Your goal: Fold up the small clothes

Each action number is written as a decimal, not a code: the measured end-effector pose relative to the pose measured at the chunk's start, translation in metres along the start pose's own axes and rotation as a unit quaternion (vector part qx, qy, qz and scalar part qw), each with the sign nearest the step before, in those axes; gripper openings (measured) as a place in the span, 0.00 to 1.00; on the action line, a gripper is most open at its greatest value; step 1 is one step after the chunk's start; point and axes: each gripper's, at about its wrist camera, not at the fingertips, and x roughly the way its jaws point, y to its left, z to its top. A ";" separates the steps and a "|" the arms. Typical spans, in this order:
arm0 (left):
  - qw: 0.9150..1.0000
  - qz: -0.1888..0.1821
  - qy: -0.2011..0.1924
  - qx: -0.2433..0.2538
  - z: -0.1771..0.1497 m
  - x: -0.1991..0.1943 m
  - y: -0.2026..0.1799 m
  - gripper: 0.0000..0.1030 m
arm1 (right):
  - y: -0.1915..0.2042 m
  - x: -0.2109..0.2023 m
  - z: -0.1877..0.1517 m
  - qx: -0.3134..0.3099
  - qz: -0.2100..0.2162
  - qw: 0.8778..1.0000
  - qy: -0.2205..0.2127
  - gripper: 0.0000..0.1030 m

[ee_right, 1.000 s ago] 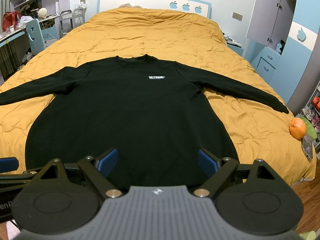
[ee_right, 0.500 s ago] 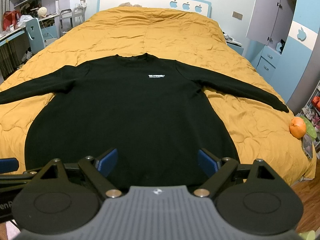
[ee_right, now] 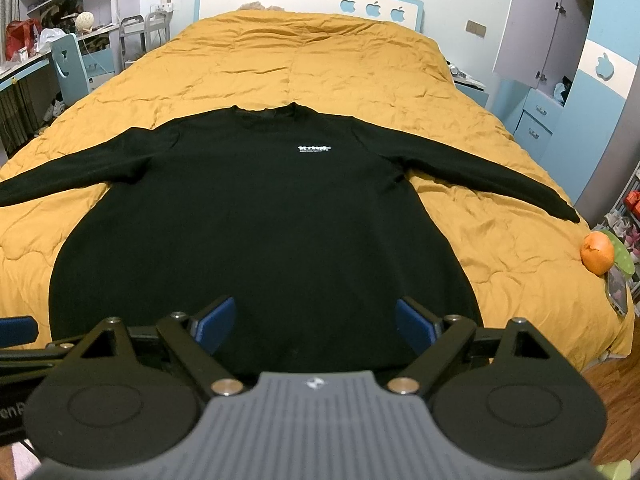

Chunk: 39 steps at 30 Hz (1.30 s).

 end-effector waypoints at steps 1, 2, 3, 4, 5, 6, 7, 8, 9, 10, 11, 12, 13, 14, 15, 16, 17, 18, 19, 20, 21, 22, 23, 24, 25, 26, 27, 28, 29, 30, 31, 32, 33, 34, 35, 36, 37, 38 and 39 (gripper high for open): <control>1.000 0.000 0.001 0.000 0.001 0.000 0.001 0.84 | 0.000 0.000 0.000 0.000 0.000 1.000 0.000 0.81; 1.000 0.000 0.001 0.000 0.001 0.001 0.001 0.84 | 0.000 0.000 -0.001 0.000 0.000 1.000 0.001 0.81; 1.000 0.000 0.002 0.000 0.001 0.001 0.002 0.84 | 0.001 0.001 0.000 0.000 0.000 1.000 0.001 0.81; 1.000 0.000 0.002 0.000 0.001 0.001 0.001 0.84 | 0.000 0.002 0.000 0.000 0.000 1.000 0.002 0.81; 1.000 0.000 0.003 -0.001 0.003 0.001 0.000 0.84 | 0.001 0.002 0.000 0.000 0.000 1.000 0.003 0.81; 1.000 0.000 0.004 0.000 0.003 0.002 0.000 0.84 | 0.001 0.003 0.000 -0.001 0.000 1.000 0.004 0.81; 1.000 0.000 0.005 0.000 0.003 0.002 0.000 0.84 | 0.001 0.004 0.000 -0.001 0.000 1.000 0.004 0.81; 1.000 -0.001 0.006 0.000 0.003 0.003 0.000 0.84 | 0.001 0.005 0.000 -0.002 0.002 1.000 0.006 0.81; 1.000 -0.002 0.007 0.000 0.003 0.004 0.001 0.84 | 0.000 0.006 0.002 -0.003 0.003 1.000 0.007 0.81; 1.000 -0.003 0.008 0.000 0.003 0.005 0.001 0.84 | 0.000 0.007 0.002 -0.003 0.003 1.000 0.008 0.81; 1.000 -0.004 0.009 0.001 0.004 0.007 0.001 0.84 | 0.001 0.009 0.002 -0.004 0.003 1.000 0.008 0.81; 1.000 -0.005 0.010 0.001 0.004 0.009 0.001 0.84 | 0.002 0.009 0.002 -0.006 0.002 1.000 0.008 0.81; 1.000 -0.006 0.011 0.002 0.004 0.010 0.001 0.84 | 0.003 0.010 0.003 -0.008 0.000 1.000 0.007 0.81; 1.000 -0.006 0.013 0.002 0.005 0.012 0.002 0.84 | 0.003 0.012 0.003 -0.009 -0.001 1.000 0.007 0.81; 1.000 -0.007 0.014 0.002 0.006 0.014 0.002 0.84 | 0.004 0.013 0.003 -0.010 -0.001 1.000 0.007 0.81; 1.000 -0.008 0.015 0.003 0.007 0.015 0.003 0.85 | 0.005 0.014 0.004 -0.010 0.000 1.000 0.008 0.81; 1.000 -0.009 0.016 0.001 0.008 0.017 0.005 0.85 | 0.006 0.016 0.005 -0.010 0.003 1.000 0.008 0.81; 1.000 -0.011 0.017 -0.002 0.010 0.019 0.008 0.85 | 0.007 0.017 0.006 -0.010 0.006 1.000 0.008 0.81; 1.000 -0.017 0.018 -0.009 0.012 0.022 0.012 0.84 | 0.009 0.018 0.008 -0.012 0.009 1.000 0.006 0.81; 1.000 -0.022 0.018 -0.014 0.013 0.023 0.015 0.85 | 0.011 0.020 0.010 -0.014 0.012 1.000 0.001 0.81; 0.999 -0.030 0.018 -0.022 0.015 0.026 0.020 0.85 | 0.015 0.022 0.013 -0.019 0.015 1.000 -0.007 0.81; 0.999 -0.040 0.019 -0.028 0.018 0.029 0.026 0.85 | 0.018 0.023 0.016 -0.026 0.016 0.999 -0.015 0.81; 0.998 -0.051 0.019 -0.034 0.020 0.032 0.032 0.85 | 0.022 0.025 0.018 -0.033 0.018 0.999 -0.024 0.81; 0.997 -0.060 0.019 -0.044 0.022 0.036 0.041 0.85 | 0.028 0.027 0.021 -0.044 0.023 0.998 -0.033 0.81; 0.997 -0.061 0.019 -0.052 0.024 0.039 0.049 0.85 | 0.034 0.030 0.024 -0.055 0.033 0.997 -0.042 0.81; 0.996 -0.060 0.016 -0.058 0.026 0.042 0.056 0.85 | 0.040 0.033 0.028 -0.067 0.048 0.995 -0.050 0.81; 0.996 -0.057 0.010 -0.063 0.029 0.045 0.065 0.84 | 0.046 0.035 0.031 -0.073 0.062 0.994 -0.054 0.81; 0.996 -0.055 0.003 -0.065 0.032 0.046 0.073 0.84 | 0.053 0.039 0.037 -0.079 0.081 0.992 -0.055 0.81; 0.996 -0.055 -0.008 -0.068 0.036 0.047 0.083 0.84 | 0.058 0.044 0.041 -0.082 0.102 0.990 -0.056 0.81; 0.995 -0.059 -0.021 -0.073 0.039 0.048 0.095 0.84 | 0.064 0.050 0.047 -0.086 0.130 0.986 -0.055 0.80; 0.994 -0.067 -0.035 -0.080 0.043 0.049 0.110 0.84 | 0.070 0.057 0.052 -0.090 0.151 0.983 -0.049 0.80; 0.992 -0.073 -0.047 -0.089 0.046 0.050 0.124 0.84 | 0.077 0.063 0.057 -0.096 0.169 0.980 -0.044 0.81; 0.990 -0.077 -0.061 -0.101 0.050 0.051 0.141 0.85 | 0.086 0.071 0.065 -0.104 0.178 0.977 -0.043 0.81; 0.988 -0.078 -0.071 -0.115 0.054 0.053 0.159 0.85 | 0.094 0.076 0.069 -0.113 0.181 0.976 -0.048 0.80; 0.985 -0.078 -0.080 -0.130 0.058 0.055 0.176 0.85 | 0.104 0.082 0.074 -0.123 0.181 0.974 -0.057 0.81; 0.982 -0.072 -0.091 -0.146 0.062 0.058 0.196 0.85 | 0.113 0.087 0.078 -0.129 0.184 0.972 -0.065 0.81; 0.980 -0.062 -0.101 -0.161 0.065 0.062 0.213 0.85 | 0.123 0.095 0.084 -0.137 0.191 0.969 -0.072 0.81; 0.976 -0.052 -0.114 -0.180 0.068 0.066 0.234 0.85 | 0.134 0.103 0.090 -0.143 0.196 0.967 -0.076 0.81; 0.971 -0.043 -0.124 -0.198 0.071 0.071 0.254 0.85 | 0.141 0.113 0.096 -0.148 0.202 0.965 -0.082 0.80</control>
